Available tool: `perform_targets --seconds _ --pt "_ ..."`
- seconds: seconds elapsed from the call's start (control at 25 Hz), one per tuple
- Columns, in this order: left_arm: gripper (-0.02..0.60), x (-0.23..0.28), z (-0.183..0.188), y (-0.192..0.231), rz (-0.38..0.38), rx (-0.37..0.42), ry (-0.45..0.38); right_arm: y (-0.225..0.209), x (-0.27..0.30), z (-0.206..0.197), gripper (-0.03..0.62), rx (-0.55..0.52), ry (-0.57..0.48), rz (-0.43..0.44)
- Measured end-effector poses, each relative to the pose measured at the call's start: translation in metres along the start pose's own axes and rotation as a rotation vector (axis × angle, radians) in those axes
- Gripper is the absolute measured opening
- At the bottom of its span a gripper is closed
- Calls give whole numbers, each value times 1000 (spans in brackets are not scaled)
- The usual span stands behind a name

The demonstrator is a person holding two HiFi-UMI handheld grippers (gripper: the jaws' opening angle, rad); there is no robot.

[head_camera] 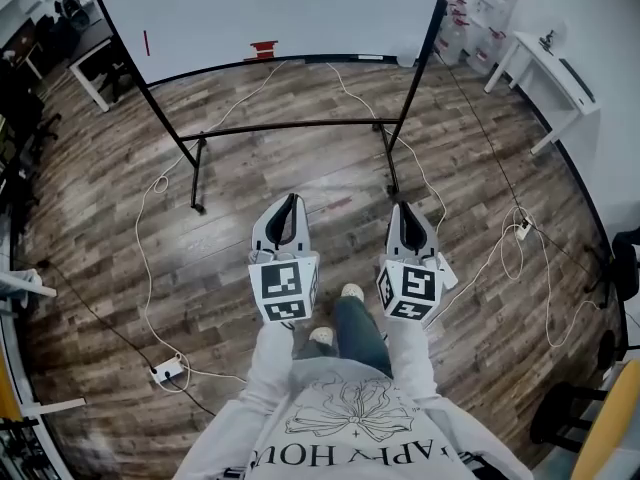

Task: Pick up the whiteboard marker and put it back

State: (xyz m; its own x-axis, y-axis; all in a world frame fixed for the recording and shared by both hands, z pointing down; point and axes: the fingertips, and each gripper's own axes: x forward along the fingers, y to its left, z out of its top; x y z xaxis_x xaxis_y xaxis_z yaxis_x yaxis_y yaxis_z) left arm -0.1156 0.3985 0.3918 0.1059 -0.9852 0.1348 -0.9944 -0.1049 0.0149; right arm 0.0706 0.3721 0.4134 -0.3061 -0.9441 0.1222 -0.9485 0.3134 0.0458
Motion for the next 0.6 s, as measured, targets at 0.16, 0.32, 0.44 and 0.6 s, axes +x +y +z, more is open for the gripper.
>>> perform_targets --seconds 0.16,0.32,0.44,0.6 --pt "14 31 -2 -3 -7 4 13 -13 28 -2 6 13 6 -4" --pt "14 77 2 -3 -5 7 17 -30 73 2 6 12 3 5" --pt "14 117 8 -5 8 8 10 -48 113 11 6 1 -14 19" --pt "14 176 23 -9 38 10 2 -77 171 28 6 -12 -36 51"
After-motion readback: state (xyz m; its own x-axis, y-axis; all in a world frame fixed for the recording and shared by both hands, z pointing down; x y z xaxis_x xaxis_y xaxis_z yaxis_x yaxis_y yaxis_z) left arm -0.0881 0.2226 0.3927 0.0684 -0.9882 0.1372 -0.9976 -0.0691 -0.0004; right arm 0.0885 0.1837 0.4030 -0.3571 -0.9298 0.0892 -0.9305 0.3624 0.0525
